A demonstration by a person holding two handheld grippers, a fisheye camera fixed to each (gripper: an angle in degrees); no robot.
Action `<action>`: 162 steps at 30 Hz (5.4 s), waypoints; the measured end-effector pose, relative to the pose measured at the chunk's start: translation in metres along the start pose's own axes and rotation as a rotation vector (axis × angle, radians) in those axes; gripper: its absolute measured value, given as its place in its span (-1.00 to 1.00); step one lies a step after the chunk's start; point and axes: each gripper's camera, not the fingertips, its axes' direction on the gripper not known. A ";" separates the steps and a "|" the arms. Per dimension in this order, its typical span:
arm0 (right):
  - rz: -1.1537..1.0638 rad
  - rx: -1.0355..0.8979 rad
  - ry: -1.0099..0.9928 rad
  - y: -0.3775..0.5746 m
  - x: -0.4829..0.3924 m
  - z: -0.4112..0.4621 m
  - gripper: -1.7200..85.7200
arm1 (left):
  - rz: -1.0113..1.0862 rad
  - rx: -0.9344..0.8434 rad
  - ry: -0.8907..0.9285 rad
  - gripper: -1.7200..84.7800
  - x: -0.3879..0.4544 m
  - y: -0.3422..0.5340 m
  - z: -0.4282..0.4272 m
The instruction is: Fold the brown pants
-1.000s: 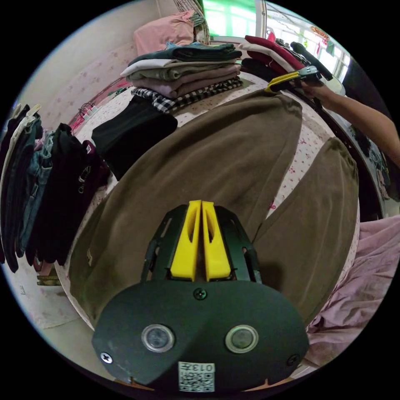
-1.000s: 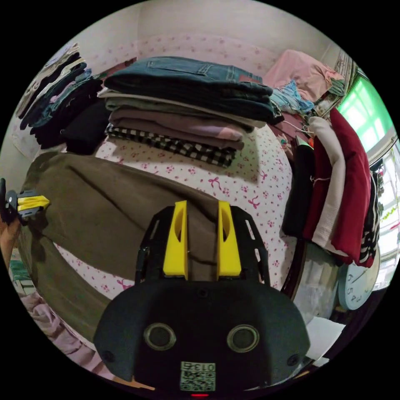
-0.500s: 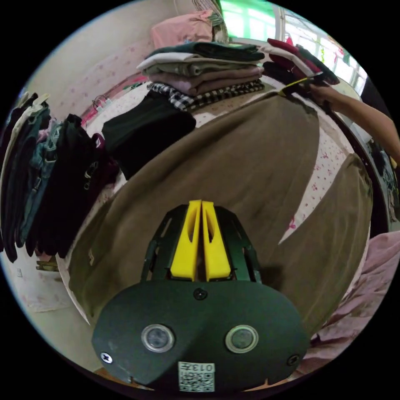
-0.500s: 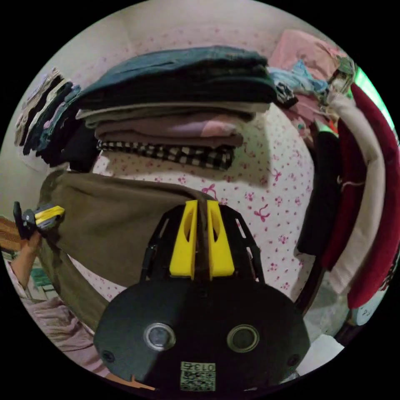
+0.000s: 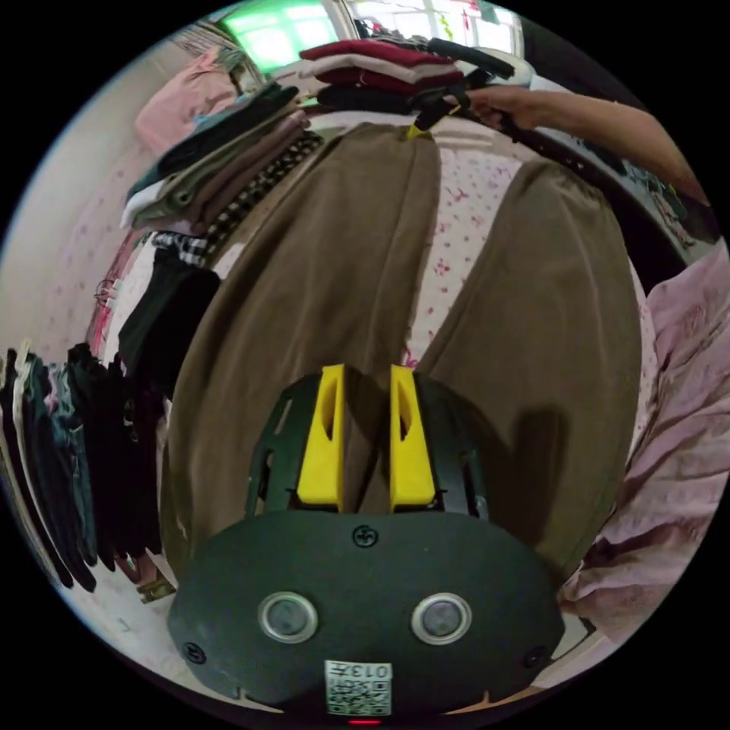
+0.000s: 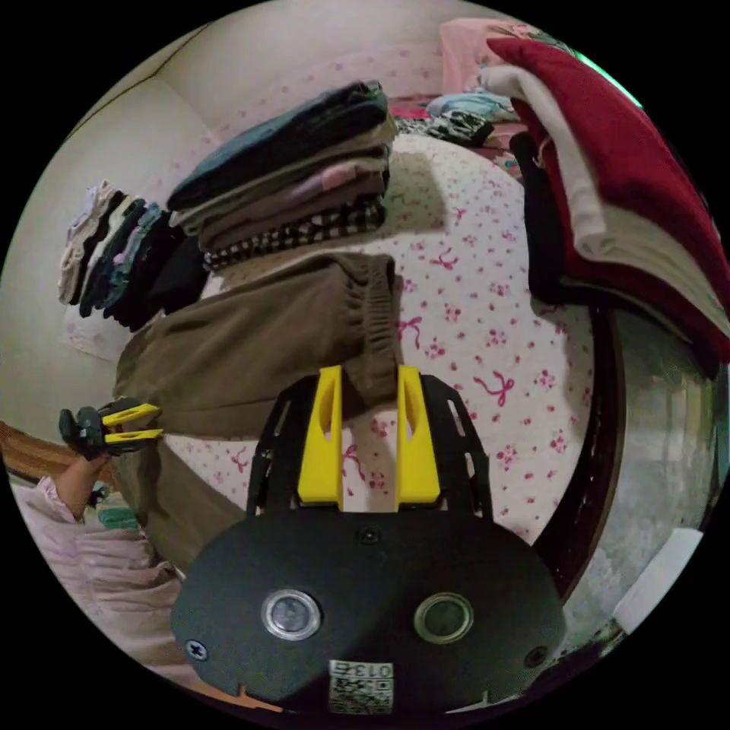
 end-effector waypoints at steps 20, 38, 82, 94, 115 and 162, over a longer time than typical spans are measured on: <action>-0.155 0.061 0.197 0.010 -0.012 -0.050 -0.78 | -0.281 0.132 0.233 -0.93 -0.116 0.063 -0.025; -0.755 -0.274 0.188 -0.149 -0.143 0.072 -0.69 | -0.355 -0.436 -0.124 -0.71 -0.373 0.162 0.024; -0.339 -0.157 0.370 0.190 -0.214 -0.044 -0.91 | -0.485 -0.223 -0.068 -0.93 -0.011 0.291 -0.262; -0.437 -0.049 0.480 0.194 -0.237 -0.097 -0.91 | -0.359 -0.184 -0.108 -0.93 0.035 0.265 -0.347; -0.335 -0.124 0.423 0.235 -0.184 -0.061 -0.86 | -0.351 -0.370 -0.016 -0.89 0.131 0.209 -0.285; -0.057 -0.073 0.259 0.136 -0.033 -0.071 -0.86 | -0.104 -0.101 0.393 -0.94 0.162 -0.014 -0.229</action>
